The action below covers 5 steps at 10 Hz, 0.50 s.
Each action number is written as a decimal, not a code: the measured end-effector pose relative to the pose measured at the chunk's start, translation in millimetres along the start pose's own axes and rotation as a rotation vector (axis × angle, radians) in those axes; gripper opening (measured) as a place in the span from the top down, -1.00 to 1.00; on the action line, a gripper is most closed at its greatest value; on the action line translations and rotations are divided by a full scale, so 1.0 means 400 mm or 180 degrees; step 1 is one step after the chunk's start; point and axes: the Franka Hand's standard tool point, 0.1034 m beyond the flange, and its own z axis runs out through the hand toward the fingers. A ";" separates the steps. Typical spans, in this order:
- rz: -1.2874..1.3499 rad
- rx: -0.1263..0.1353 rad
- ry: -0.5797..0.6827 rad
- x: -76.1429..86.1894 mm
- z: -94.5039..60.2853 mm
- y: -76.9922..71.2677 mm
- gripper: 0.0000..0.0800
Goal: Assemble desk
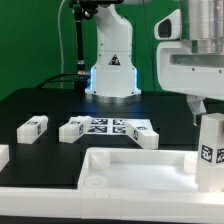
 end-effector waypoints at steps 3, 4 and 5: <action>-0.0863 -0.0037 -0.0024 -0.002 -0.001 0.001 -0.60; -0.1242 -0.0036 -0.0027 -0.002 -0.001 0.001 -0.62; -0.1505 -0.0048 -0.0017 -0.004 -0.002 0.000 -0.62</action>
Offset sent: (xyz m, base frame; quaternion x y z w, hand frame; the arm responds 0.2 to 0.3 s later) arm 0.0055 -0.0006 0.0000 -0.0140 0.0071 -0.2611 0.9652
